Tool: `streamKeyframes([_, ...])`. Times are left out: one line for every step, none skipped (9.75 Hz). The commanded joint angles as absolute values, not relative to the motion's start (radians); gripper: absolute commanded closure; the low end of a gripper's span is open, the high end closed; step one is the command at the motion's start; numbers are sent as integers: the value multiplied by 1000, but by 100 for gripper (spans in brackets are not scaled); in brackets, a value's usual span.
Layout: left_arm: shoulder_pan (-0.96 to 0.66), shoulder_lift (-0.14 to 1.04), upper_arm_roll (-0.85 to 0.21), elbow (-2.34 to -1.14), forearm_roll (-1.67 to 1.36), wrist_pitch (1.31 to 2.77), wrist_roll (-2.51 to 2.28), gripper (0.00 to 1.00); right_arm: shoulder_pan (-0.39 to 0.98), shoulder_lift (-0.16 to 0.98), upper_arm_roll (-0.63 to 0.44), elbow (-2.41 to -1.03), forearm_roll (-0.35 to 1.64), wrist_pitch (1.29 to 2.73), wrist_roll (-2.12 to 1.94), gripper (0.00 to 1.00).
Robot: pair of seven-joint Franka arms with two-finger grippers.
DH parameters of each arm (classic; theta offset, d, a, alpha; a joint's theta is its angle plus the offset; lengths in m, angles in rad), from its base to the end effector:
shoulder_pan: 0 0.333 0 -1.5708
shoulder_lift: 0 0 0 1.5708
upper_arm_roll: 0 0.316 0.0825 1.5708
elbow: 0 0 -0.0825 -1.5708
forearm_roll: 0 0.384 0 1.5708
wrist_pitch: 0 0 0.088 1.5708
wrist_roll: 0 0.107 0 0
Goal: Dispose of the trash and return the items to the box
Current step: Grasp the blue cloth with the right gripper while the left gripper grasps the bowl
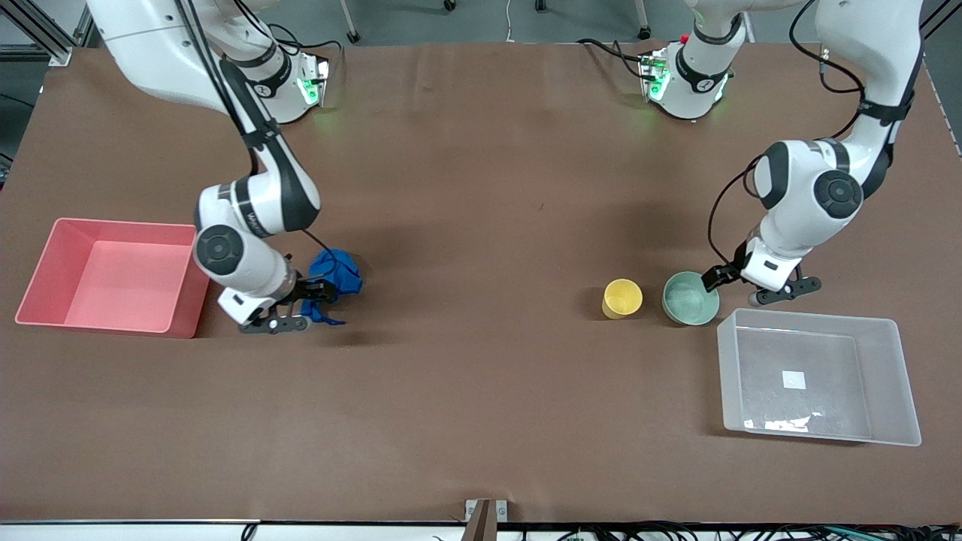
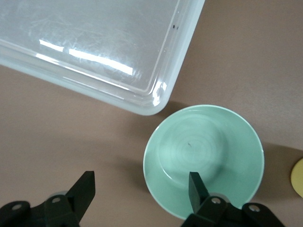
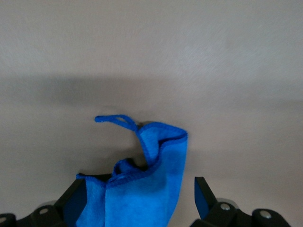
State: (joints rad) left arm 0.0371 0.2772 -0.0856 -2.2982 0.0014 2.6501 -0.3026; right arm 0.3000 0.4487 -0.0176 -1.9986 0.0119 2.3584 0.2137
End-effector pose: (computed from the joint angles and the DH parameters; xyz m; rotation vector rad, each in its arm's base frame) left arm 0.5366 -0.0266 0.2349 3.0786 0.3978 0.1097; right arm 0.5749 0.1672 0.2253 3.1157 0.0955 -0.1344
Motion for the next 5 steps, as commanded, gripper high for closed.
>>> streamKeyframes([40,362,-91,-2298,-9,2733,-311,27,324,454,-21,-2051,3,2410,276,1])
streamKeyframes([40,383,-91,-2298,-11,2752,-322,36,336,454,-21,-2072,3,2417,284,10])
streamKeyframes([38,396,-91,-2296,-11,2752,-331,46,336,453,-21,-2089,3,2415,284,25])
streamKeyframes([37,403,-91,-2298,-9,2752,-330,60,337,449,-21,-2101,3,2416,284,40])
streamKeyframes([37,411,-92,-2296,-9,2752,-331,79,347,445,-21,-2111,3,2413,284,64])
